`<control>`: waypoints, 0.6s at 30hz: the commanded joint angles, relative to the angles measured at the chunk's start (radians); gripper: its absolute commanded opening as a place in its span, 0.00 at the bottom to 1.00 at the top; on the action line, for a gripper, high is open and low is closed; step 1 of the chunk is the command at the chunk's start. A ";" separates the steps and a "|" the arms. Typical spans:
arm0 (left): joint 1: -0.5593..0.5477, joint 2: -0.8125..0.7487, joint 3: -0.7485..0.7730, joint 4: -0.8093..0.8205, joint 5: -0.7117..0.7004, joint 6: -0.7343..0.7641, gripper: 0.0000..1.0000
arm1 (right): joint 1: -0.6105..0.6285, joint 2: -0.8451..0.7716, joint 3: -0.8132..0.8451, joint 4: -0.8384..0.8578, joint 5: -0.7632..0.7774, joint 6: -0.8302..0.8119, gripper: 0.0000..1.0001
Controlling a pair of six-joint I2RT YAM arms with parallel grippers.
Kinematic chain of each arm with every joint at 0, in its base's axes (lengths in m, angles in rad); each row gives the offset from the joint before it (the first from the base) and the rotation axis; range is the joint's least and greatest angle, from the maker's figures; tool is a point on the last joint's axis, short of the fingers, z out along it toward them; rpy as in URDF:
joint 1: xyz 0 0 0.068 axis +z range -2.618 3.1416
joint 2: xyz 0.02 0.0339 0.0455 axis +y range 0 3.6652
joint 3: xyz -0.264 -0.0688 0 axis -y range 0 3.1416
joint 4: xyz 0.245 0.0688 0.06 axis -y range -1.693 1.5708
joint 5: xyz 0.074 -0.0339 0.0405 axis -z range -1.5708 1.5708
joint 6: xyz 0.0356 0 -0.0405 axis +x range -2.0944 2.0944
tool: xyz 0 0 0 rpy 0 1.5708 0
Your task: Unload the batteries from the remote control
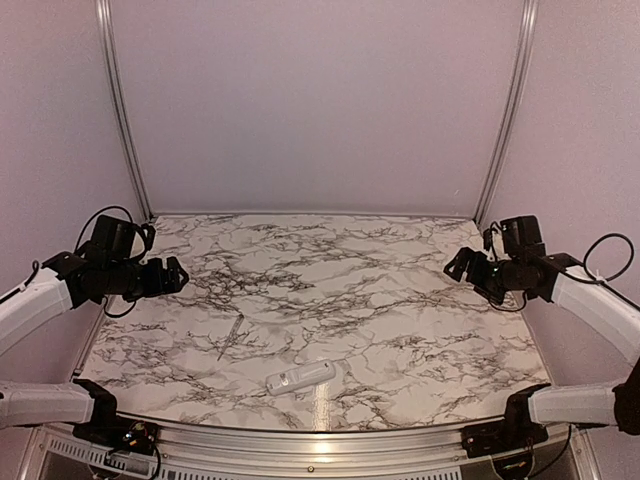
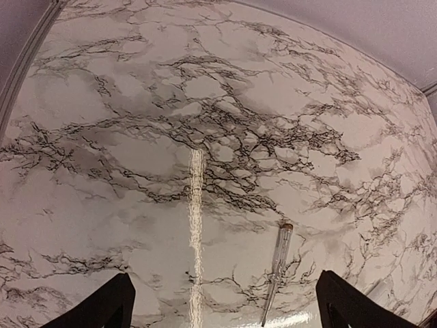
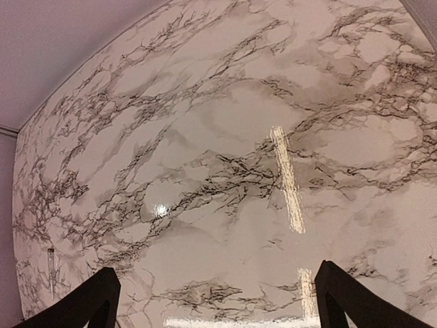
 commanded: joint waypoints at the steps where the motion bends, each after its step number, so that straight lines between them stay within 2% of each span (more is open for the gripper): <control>1: -0.072 0.023 -0.009 0.009 -0.029 0.003 0.97 | 0.027 -0.016 0.005 -0.049 -0.059 -0.023 0.98; 13: -0.223 0.046 -0.030 0.065 0.120 0.031 0.92 | 0.261 0.000 0.004 -0.030 -0.065 -0.047 0.98; 18: -0.311 0.040 -0.055 0.095 0.122 0.027 0.89 | 0.296 0.013 0.001 -0.005 -0.079 -0.035 0.98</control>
